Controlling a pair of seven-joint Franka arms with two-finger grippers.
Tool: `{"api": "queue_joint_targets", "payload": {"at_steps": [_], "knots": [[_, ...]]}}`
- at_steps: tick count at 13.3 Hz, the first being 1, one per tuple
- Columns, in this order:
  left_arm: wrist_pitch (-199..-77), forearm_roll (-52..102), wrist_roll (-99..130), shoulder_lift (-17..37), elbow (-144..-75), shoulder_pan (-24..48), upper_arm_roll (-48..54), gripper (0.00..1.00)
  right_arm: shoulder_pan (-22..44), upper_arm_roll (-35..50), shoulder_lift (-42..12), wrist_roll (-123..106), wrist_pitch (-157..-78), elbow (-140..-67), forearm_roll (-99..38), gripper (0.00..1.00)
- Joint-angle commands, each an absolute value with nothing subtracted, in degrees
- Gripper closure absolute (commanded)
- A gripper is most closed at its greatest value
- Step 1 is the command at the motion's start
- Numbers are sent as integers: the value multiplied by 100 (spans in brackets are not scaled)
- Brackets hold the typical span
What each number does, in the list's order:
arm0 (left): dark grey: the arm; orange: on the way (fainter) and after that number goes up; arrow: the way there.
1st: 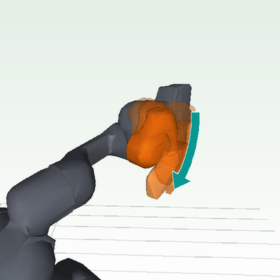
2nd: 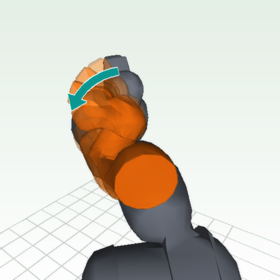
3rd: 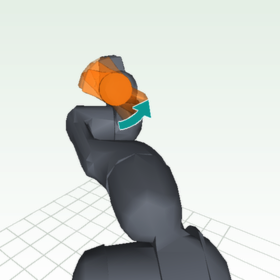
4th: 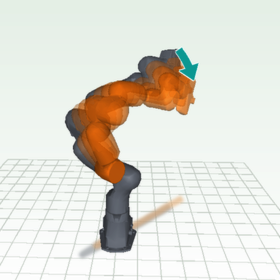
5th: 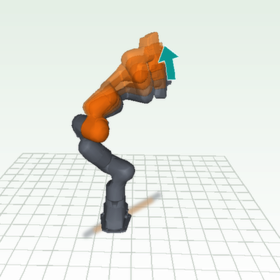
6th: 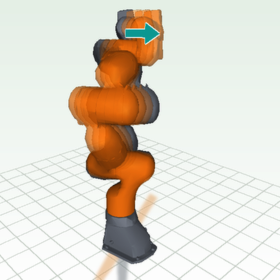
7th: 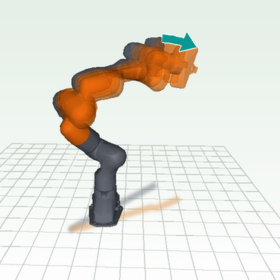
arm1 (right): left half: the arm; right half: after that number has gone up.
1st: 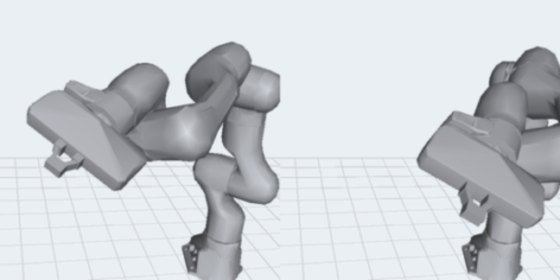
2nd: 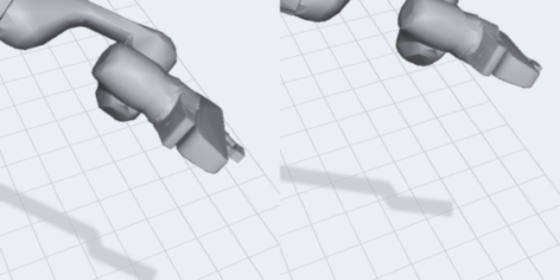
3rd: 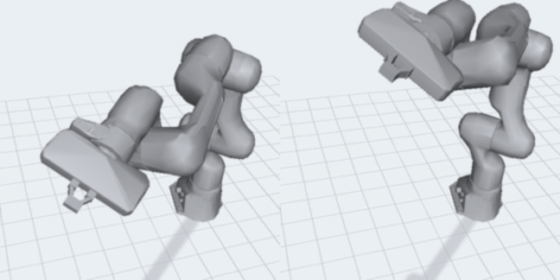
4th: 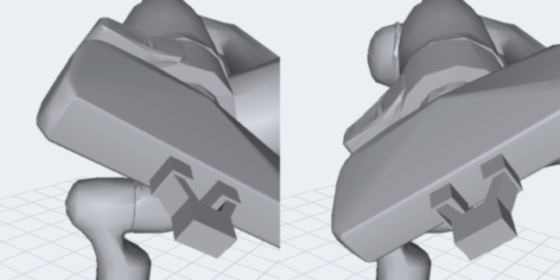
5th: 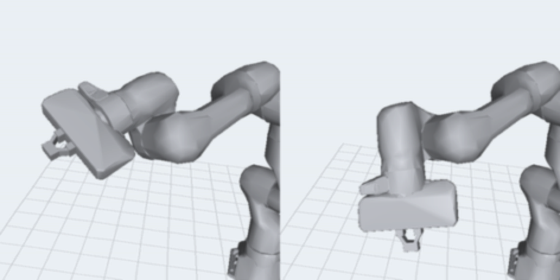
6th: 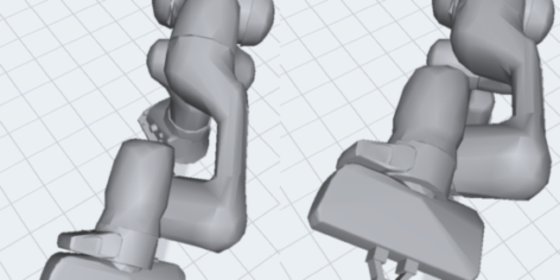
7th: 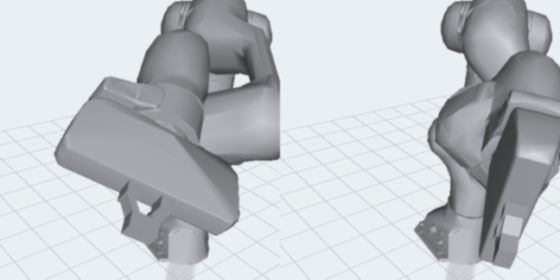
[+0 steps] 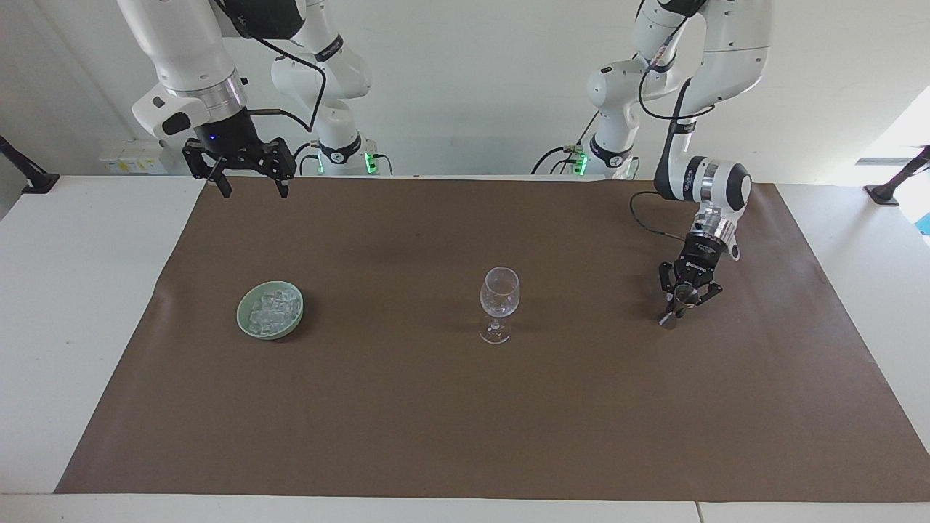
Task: Pour wine and add ice with both arms
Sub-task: 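Lift the jigger with the left gripper and carry it beside the glass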
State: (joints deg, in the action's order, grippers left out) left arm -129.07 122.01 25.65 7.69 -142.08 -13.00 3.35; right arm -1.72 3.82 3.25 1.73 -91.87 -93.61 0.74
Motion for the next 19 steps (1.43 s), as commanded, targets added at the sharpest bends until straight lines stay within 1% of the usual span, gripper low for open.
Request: {"api": "queue_joint_targets", "payload": {"at_steps": [1, 5, 8, 11, 15, 19], "knots": [[-12894, 12366, 2478, 835, -13993, -1196, 316, 100, -202, 404, 448, 62, -9193, -9501, 70, 0], [-12981, 12366, 2636, 782, -13747, -950, 334, 100, -202, 404, 448, 62, -9193, -9492, 70, 0], [-13577, 12366, 3127, 712, -13413, -547, 343, 100, -202, 404, 448, 62, -9193, -9492, 70, 0], [-14253, 12366, 3558, 493, -13193, -142, 404, 100, -202, 404, 448, 62, -9193, -9492, 79, 0], [-15203, 12375, 3885, 211, -12903, -35, 1053, 100, -211, 404, 457, 62, -9193, -9501, 70, 0], [-16108, 12567, 3867, 184, -12473, -35, 1923, 100, -202, 404, 448, 62, -9193, -9492, 70, 0]]}}
